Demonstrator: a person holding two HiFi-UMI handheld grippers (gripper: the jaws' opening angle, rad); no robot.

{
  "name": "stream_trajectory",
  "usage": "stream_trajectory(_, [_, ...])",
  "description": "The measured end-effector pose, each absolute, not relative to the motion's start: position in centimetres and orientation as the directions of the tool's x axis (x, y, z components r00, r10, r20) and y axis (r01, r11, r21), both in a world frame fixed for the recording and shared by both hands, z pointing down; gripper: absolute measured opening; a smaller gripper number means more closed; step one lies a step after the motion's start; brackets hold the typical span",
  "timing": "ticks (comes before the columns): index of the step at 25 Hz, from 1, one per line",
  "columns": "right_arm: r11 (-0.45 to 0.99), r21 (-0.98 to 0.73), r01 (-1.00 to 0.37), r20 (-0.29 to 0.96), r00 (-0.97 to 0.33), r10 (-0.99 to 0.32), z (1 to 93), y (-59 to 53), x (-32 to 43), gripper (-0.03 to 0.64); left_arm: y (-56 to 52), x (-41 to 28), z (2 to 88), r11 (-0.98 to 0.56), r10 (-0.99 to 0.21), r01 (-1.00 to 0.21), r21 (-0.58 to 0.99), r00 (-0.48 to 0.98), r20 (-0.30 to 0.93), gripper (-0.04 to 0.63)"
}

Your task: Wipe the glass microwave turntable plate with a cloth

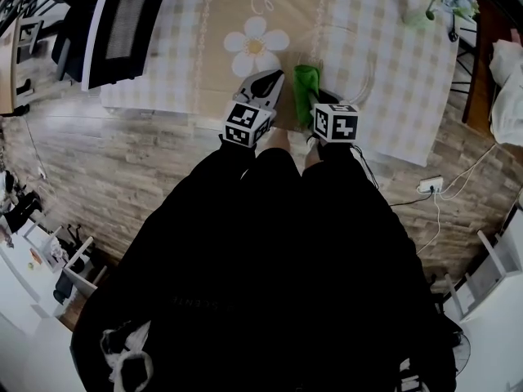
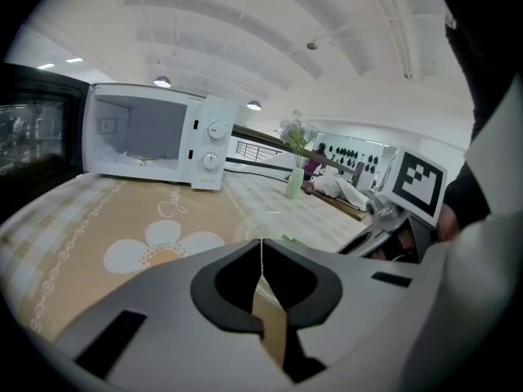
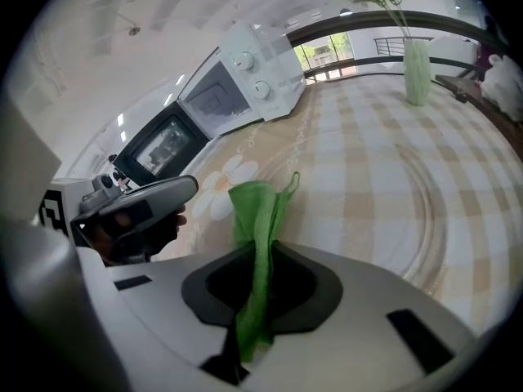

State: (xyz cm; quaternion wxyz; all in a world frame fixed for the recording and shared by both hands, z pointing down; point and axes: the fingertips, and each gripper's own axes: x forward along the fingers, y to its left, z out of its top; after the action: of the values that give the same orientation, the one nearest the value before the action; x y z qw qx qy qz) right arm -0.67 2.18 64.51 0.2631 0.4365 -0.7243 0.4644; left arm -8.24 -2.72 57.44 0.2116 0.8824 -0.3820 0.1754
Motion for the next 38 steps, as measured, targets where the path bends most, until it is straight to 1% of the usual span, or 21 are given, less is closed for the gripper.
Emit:
stream_trajectory(10, [0.111,-0.394,-0.912,0.811,-0.402,-0.426,64.4,4.1,5.7,0.055,-2.9,-4.3,57.3,-0.677,-0.546,-0.695,0.242,0.695,0.468,0.023])
stream_trajectory(14, [0.064,-0.38,-0.923,0.816,-0.367,-0.447,64.5,4.7,8.5,0.055,-2.9,-2.9,57.2,-0.7,-0.524,-0.673,0.241,0.712,0.467,0.023])
stream_trajectory(19, [-0.032,-0.368,-0.929,0.827,-0.312,-0.468,64.8,5.6,12.8,0.055,-2.9,-1.4,57.0,-0.725,-0.497,-0.646,0.241,0.732,0.466,0.023])
stream_trajectory(24, [-0.084,-0.32,-0.944,0.836,-0.24,-0.494,64.0,5.7,16.3,0.054,-3.0,-0.8,56.3,-0.741,-0.488,-0.631,0.228,0.74,0.464,0.023])
stream_trajectory(27, [-0.113,-0.327,-0.938,0.828,-0.226,-0.513,63.0,5.6,17.6,0.054,-2.8,-0.7,55.7,-0.747,-0.475,-0.621,0.235,0.747,0.465,0.023])
stream_trajectory(31, [-0.092,-0.366,-0.926,0.79,-0.257,-0.557,61.0,5.0,17.9,0.054,-2.5,-0.7,54.0,-0.763,-0.468,-0.604,0.231,0.762,0.447,0.023])
stream_trajectory(38, [0.034,-0.419,-0.908,0.68,-0.338,-0.65,55.6,3.0,16.4,0.054,-2.2,-0.9,50.2,-0.775,-0.484,-0.594,0.215,0.778,0.401,0.023])
